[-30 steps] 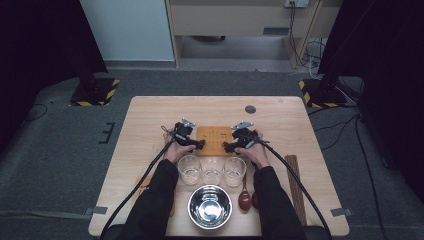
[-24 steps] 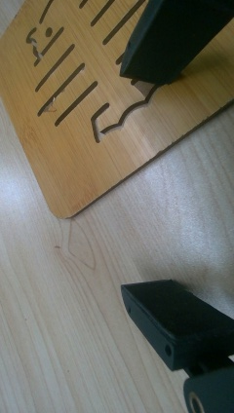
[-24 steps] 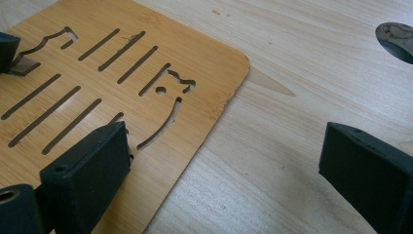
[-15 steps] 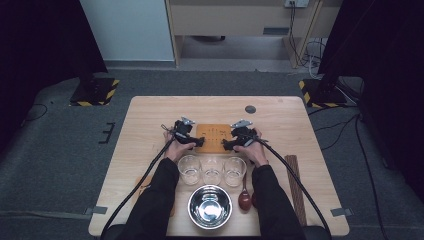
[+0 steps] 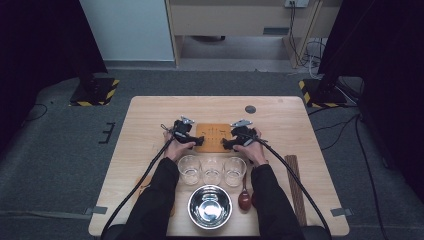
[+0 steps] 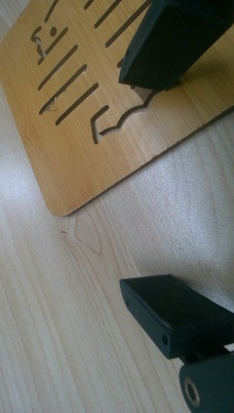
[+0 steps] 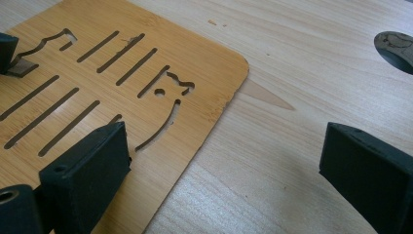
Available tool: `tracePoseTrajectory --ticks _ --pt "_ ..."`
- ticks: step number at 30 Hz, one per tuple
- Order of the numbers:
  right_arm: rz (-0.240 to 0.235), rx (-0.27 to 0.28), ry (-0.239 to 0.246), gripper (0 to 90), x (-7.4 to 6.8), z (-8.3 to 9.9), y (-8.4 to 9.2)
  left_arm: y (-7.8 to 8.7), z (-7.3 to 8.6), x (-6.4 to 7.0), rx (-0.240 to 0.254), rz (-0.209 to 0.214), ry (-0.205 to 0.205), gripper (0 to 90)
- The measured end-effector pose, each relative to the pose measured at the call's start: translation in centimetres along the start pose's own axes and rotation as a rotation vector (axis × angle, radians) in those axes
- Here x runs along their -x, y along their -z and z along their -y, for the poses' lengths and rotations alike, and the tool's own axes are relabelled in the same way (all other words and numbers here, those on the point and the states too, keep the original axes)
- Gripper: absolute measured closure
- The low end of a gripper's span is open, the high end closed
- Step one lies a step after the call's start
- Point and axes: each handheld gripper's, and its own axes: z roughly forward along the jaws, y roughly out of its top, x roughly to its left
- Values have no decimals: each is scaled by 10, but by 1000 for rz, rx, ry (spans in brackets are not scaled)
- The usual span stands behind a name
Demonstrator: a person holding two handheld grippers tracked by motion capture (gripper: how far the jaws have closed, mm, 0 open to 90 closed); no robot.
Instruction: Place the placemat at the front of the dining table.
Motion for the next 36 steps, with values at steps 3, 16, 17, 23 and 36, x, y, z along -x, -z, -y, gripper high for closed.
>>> tracePoseTrajectory --ticks 3,16,17,23,36 --pt "0 3 4 48 0 0 0 1 0 0 2 8 7 65" --pt "6 71 -28 58 4 -3 8 15 -6 0 21 29 5 77" --pt "4 80 -33 59 4 -4 10 16 -6 1 28 31 4 80" --pt "-1 124 -72 63 11 -10 23 35 -11 -2 67 23 -4 102" --pt "-26 256 -137 42 27 -14 59 75 -16 -6 157 24 8 175"
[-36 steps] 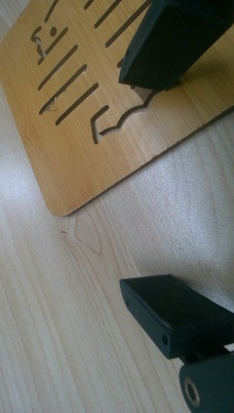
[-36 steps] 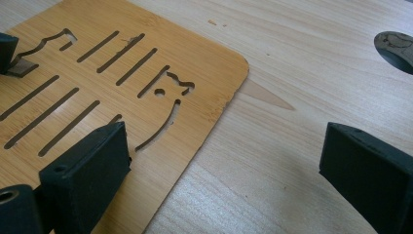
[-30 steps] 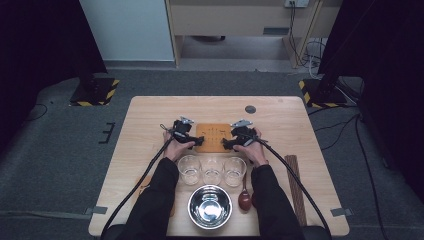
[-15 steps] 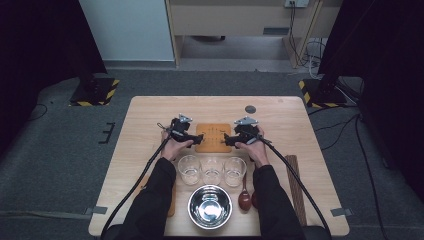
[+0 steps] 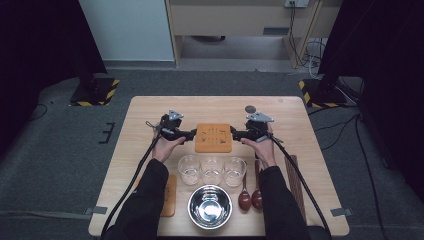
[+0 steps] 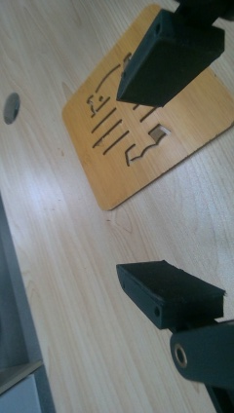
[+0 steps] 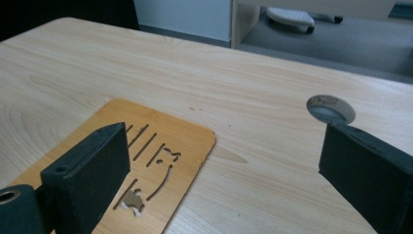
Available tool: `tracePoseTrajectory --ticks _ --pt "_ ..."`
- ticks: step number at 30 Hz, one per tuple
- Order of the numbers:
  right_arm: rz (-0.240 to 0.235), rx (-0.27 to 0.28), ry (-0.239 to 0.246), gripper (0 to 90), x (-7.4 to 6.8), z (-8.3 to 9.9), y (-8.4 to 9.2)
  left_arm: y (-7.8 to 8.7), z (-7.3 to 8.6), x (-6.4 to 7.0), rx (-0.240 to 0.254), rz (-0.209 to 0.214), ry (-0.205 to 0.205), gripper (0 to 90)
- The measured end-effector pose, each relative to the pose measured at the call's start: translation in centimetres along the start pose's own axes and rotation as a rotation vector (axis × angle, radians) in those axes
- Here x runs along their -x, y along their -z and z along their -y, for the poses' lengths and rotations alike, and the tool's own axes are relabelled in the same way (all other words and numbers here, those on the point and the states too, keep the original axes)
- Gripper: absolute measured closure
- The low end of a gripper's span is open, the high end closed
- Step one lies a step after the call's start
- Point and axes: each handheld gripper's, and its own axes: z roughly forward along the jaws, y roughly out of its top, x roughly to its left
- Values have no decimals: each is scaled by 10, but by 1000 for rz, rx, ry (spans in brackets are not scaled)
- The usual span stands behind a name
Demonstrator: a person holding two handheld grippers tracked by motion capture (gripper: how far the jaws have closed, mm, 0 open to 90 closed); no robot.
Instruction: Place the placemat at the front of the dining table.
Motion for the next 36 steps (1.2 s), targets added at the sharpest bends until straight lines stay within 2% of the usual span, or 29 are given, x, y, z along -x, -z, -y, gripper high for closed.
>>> tracePoseTrajectory --ticks 5,8,11,14,17,19,21,24,25,28,31,36 --pt "-3 24 20 81 1 -1 10 17 -1 0 49 3 18 178" --pt "3 38 36 96 1 -2 16 28 -1 -2 72 -9 20 191" --pt "-15 49 39 163 2 -3 23 41 -1 -4 102 -15 31 225" --pt "-16 58 52 171 1 -3 29 53 -1 -5 115 -20 28 253" --pt "-16 62 72 183 0 -2 35 62 2 -4 133 -20 7 257" --pt "-18 68 81 188 0 -2 41 69 5 -4 152 -5 15 270" --pt "-16 82 86 193 1 -2 48 76 8 -4 168 -20 2 275" --pt "-22 93 92 193 1 -2 57 84 12 -3 176 -16 20 279" --pt "-48 103 81 200 2 -2 63 87 14 -3 179 -12 23 278" --pt "-63 110 83 211 3 -2 69 95 18 0 189 -8 33 274" --pt "-132 91 36 190 5 0 75 102 24 3 201 4 45 273" --pt "-165 118 40 214 4 4 89 118 38 11 239 30 53 279"
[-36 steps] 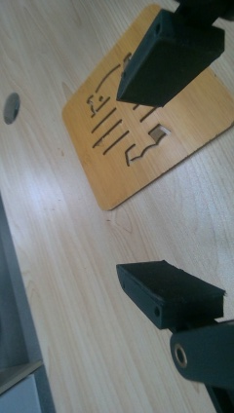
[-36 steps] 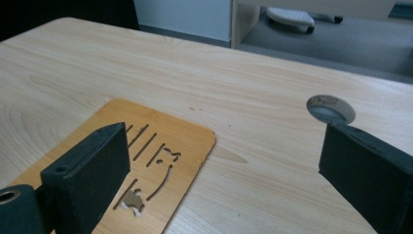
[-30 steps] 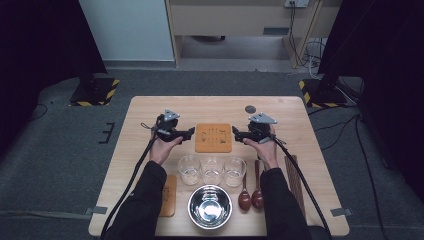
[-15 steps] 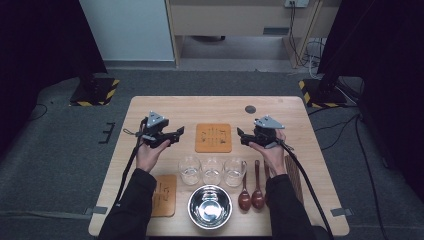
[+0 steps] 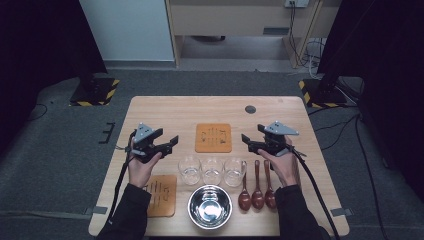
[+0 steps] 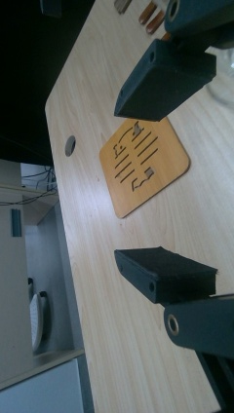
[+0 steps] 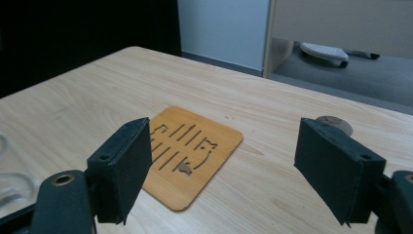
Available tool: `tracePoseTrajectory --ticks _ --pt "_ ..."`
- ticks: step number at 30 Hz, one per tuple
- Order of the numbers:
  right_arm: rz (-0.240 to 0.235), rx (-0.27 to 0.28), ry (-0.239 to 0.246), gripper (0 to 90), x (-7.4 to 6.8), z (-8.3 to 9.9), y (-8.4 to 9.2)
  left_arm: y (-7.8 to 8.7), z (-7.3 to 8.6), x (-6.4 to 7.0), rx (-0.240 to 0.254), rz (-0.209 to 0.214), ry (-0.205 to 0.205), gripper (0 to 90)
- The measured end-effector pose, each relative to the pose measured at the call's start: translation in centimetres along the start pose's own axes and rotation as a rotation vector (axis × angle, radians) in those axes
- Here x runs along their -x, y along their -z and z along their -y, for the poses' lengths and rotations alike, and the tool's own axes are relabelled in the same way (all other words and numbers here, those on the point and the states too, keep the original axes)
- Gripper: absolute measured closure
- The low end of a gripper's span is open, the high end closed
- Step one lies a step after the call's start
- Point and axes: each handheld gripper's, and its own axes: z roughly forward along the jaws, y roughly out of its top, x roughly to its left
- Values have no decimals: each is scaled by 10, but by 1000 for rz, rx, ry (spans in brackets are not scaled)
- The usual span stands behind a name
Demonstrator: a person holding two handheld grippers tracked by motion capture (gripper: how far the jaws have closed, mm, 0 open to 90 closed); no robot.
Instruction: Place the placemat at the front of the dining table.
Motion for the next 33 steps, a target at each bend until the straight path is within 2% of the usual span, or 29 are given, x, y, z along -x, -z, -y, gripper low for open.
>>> tracePoseTrajectory --ticks 3,7,12,17,21,27,29,33 --pt "-27 31 16 227 -5 0 15 10 7 4 6 32 14 289" --pt "-59 60 5 240 -8 0 28 18 16 12 -29 38 -10 278" --pt "-106 68 6 258 -14 1 38 22 18 17 -37 54 -23 286" --pt "-162 66 14 284 -25 1 51 32 23 29 -32 109 -23 295" --pt "-201 54 37 291 -37 4 58 41 25 36 -37 135 -33 281" --pt "-271 17 60 309 -55 16 61 46 33 48 -70 179 -51 274" --pt "-288 8 68 326 -59 18 62 48 36 53 -93 196 -67 280" --pt "-317 8 71 331 -62 20 64 52 39 55 -97 206 -59 290"
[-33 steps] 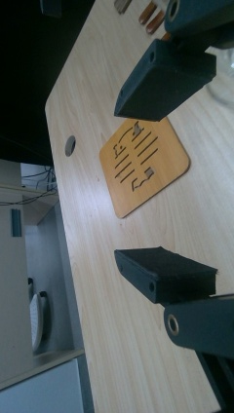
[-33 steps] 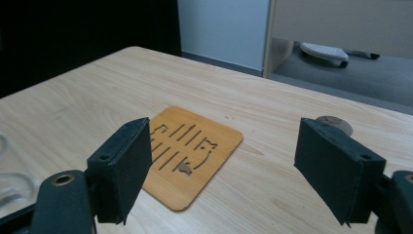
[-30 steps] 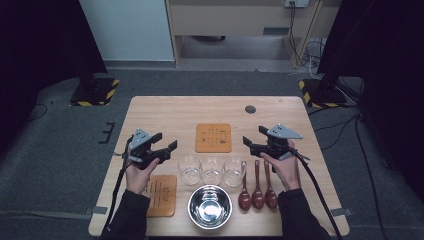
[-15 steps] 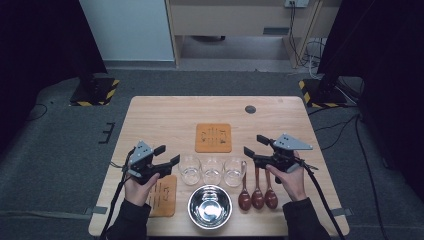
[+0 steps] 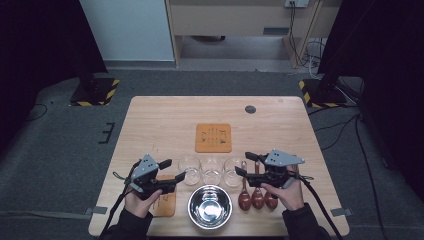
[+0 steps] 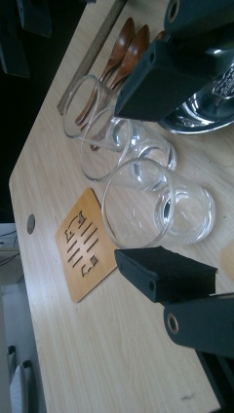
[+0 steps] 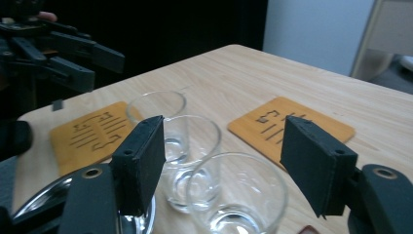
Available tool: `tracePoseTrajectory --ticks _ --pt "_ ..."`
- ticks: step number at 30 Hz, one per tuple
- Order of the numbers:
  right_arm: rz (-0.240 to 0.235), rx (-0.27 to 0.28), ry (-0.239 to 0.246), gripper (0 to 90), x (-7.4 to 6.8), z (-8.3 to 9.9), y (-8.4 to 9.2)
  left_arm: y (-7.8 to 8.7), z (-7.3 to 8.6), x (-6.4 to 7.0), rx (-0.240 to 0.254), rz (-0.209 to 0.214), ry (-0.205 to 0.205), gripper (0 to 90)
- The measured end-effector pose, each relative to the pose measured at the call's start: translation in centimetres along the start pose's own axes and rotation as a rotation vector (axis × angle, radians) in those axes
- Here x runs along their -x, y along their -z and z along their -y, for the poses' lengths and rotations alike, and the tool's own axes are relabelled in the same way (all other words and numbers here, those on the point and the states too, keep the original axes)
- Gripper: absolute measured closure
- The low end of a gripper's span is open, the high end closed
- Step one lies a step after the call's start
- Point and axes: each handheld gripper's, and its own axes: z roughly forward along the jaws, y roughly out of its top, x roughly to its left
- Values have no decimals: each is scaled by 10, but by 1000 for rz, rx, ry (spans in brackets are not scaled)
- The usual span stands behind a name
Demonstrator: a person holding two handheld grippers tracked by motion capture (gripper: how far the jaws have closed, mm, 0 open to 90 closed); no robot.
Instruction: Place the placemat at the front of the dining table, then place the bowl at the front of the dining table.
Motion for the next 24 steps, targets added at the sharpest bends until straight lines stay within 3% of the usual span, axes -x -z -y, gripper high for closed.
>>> tracePoseTrajectory --ticks 6,15,24 --pt "-23 14 10 351 -6 2 0 0 7 5 -28 5 2 307" --pt "-70 -26 9 399 -15 7 -5 -9 17 14 -99 37 5 338" --pt "-134 -137 5 441 -25 20 -15 -18 23 19 -146 67 1 384"
